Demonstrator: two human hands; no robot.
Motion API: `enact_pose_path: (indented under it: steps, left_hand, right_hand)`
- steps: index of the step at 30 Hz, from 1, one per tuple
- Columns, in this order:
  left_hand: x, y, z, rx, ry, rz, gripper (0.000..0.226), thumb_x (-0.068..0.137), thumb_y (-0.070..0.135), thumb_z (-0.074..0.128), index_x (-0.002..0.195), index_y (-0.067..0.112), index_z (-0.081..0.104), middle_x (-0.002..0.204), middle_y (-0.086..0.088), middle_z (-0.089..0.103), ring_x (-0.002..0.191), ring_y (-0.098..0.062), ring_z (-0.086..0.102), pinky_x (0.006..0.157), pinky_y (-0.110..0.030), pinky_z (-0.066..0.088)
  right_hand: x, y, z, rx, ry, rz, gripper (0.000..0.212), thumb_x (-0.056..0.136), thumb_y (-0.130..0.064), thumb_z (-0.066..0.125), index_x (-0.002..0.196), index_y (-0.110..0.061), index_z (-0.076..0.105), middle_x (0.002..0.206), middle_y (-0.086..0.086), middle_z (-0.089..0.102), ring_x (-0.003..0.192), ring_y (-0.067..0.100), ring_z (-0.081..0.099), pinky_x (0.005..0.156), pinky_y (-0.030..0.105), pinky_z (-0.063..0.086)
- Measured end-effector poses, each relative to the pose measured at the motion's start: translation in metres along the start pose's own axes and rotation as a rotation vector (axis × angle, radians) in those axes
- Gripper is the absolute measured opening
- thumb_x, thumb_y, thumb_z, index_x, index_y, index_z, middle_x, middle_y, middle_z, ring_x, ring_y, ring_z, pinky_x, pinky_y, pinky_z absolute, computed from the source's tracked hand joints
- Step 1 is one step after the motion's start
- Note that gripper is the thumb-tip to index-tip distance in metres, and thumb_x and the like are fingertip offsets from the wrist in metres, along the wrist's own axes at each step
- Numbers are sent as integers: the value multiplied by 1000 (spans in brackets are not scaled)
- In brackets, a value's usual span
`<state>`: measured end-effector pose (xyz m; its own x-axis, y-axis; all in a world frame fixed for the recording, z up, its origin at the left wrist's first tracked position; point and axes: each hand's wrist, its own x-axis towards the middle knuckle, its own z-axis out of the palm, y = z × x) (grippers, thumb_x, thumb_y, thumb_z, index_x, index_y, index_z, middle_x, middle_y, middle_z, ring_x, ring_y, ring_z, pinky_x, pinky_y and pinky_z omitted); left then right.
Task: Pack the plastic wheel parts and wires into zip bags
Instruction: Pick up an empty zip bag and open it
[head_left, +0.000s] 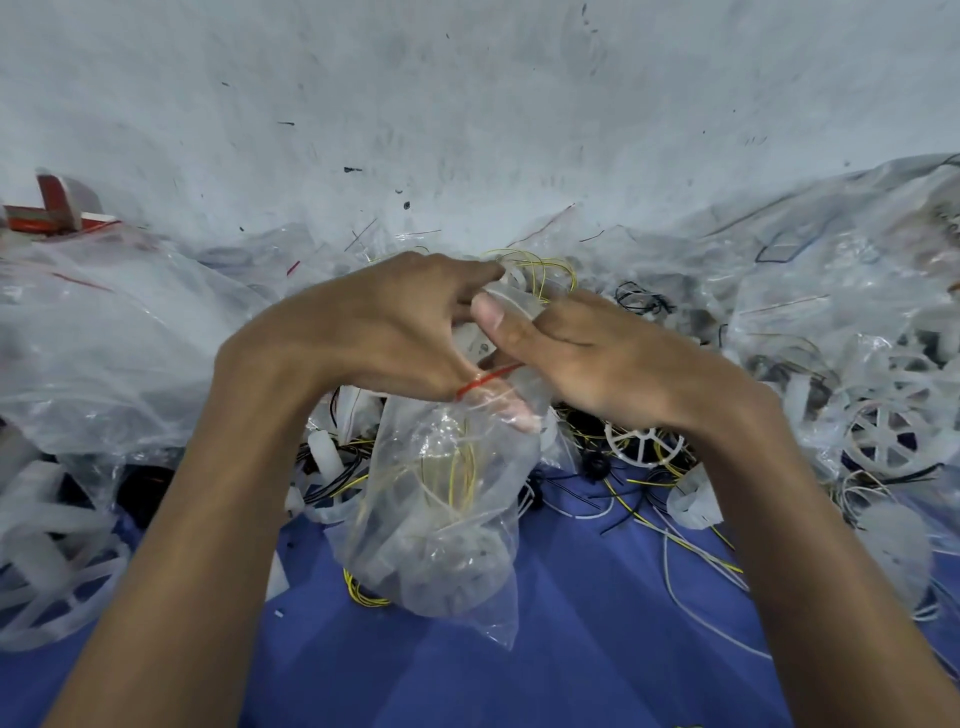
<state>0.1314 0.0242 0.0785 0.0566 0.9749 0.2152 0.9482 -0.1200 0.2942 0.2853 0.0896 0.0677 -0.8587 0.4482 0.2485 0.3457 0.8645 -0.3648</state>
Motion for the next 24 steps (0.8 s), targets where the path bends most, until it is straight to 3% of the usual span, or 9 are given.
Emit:
enact_pose_path:
  steps: [2, 6, 9, 12, 15, 18, 20, 22, 24]
  left_hand:
    - [-1, -5, -3, -80, -30, -42, 139, 25, 80, 63, 148, 27, 25, 140, 17, 46, 96, 20, 44, 70, 13, 26]
    - [-5, -17, -9, -218, 53, -91, 131, 34, 78, 71, 145, 22, 32, 128, 19, 55, 81, 33, 47, 69, 10, 33]
    - [-5, -21, -10, -151, 135, -130, 86, 56, 74, 67, 127, 27, 57, 107, 23, 63, 83, 21, 57, 71, 6, 35]
    - [-3, -25, -4, 53, 26, -180, 50, 79, 51, 64, 123, 29, 61, 124, 14, 61, 96, 7, 52, 88, -10, 32]
    - [-4, -23, -5, 99, -29, -196, 60, 75, 54, 62, 130, 30, 55, 132, 14, 56, 101, 7, 44, 90, -11, 29]
    - [-8, -19, -9, 77, -62, -182, 83, 60, 68, 62, 134, 32, 50, 134, 18, 52, 107, 8, 44, 87, -7, 27]
    - [-9, -15, -9, 63, -115, -186, 107, 43, 79, 59, 138, 32, 44, 136, 20, 49, 114, 6, 45, 95, -13, 29]
    - [-8, -12, -7, 55, -158, -192, 113, 39, 79, 58, 140, 33, 40, 138, 21, 47, 118, 5, 44, 98, -17, 29]
    - [-6, -10, -3, 47, -176, -186, 107, 46, 75, 63, 141, 34, 38, 139, 21, 46, 120, 5, 43, 99, -17, 28]
  right_hand:
    - [-2, 3, -5, 53, 53, -58, 78, 74, -69, 29, 84, -5, 73, 42, -7, 49, 46, 6, 47, 50, 14, 33]
    - [-5, 13, -15, 109, 208, -146, 29, 84, -38, 63, 78, -12, 74, 73, -2, 70, 73, 13, 64, 72, 27, 45]
    - [-2, 19, -15, 124, 452, -207, 16, 84, -26, 65, 78, -11, 70, 75, -2, 69, 75, 14, 63, 70, 24, 46]
    - [6, 32, -9, 273, 501, -148, 6, 85, -19, 66, 91, -18, 64, 85, -3, 69, 82, 11, 65, 81, 20, 50]
    - [15, 64, -3, 132, 360, 65, 24, 81, -28, 70, 101, -20, 60, 91, -6, 65, 84, 9, 62, 71, 17, 49]
    - [18, 101, 13, -215, -112, 322, 30, 79, -37, 71, 102, -20, 64, 80, -8, 62, 78, 9, 62, 61, 17, 40]
    - [19, 121, 32, -262, -384, 460, 32, 78, -35, 72, 103, -19, 63, 60, -13, 61, 61, 3, 63, 61, 20, 44]
    - [19, 134, 51, -275, -479, 551, 34, 74, -32, 76, 101, -17, 63, 47, -10, 60, 51, 6, 64, 66, 24, 53]
    - [21, 142, 63, -249, -461, 570, 29, 72, -24, 79, 94, -15, 63, 50, -8, 61, 46, 7, 64, 65, 26, 56]
